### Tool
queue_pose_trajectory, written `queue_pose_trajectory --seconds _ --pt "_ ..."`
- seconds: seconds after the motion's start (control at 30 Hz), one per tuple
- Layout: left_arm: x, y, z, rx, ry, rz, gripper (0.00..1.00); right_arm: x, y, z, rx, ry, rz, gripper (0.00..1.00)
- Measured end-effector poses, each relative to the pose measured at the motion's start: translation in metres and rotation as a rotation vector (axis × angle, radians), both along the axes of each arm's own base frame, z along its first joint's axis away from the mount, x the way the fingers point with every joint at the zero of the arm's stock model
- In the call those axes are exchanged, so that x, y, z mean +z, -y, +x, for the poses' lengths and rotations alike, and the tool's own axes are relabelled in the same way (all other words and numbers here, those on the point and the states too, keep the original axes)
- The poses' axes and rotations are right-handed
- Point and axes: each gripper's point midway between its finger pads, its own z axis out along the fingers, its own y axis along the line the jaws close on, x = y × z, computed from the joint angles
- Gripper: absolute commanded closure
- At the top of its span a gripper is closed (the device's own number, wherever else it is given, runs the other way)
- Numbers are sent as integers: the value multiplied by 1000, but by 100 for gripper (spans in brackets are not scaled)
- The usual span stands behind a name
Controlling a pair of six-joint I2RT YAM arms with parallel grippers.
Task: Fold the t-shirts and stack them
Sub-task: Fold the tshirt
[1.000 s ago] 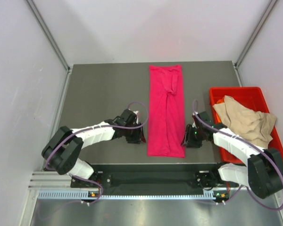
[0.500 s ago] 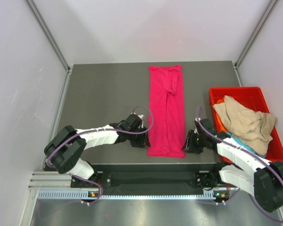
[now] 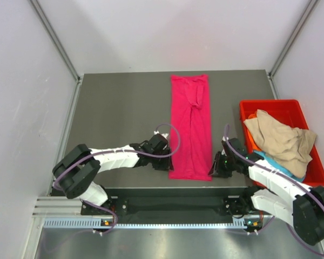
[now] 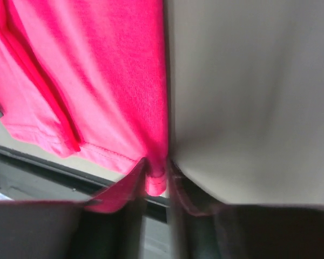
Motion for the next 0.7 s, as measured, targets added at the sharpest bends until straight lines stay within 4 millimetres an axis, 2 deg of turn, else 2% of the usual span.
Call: queue_pose_trajectory --seconds 0.07,0.1,0.13,0.4,0.43,0.53,0.57,0.7 --pt "-4 -1 0 8 -8 13 88 -1 1 -2 1 -4 -4 100" --pt "-5 -2 0 15 -9 25 98 -1 1 -2 1 -5 -8 100" --pt "-7 -4 1 19 -9 39 100 -2 3 -3 -2 -8 -15 100" --pt "-7 -16 6 65 3 125 100 -3 16 -3 -31 17 -76 100" --pt "-7 -17 7 69 3 130 91 -3 17 -3 -32 17 -80 100" --pt "-7 -19 7 88 -2 136 78 -3 18 -2 -35 19 -86 100" --pt "-7 -19 7 91 0 138 71 -3 19 -3 -36 19 -89 100" --pt "-4 -22 7 96 2 142 61 -2 20 -3 -39 27 -90 100"
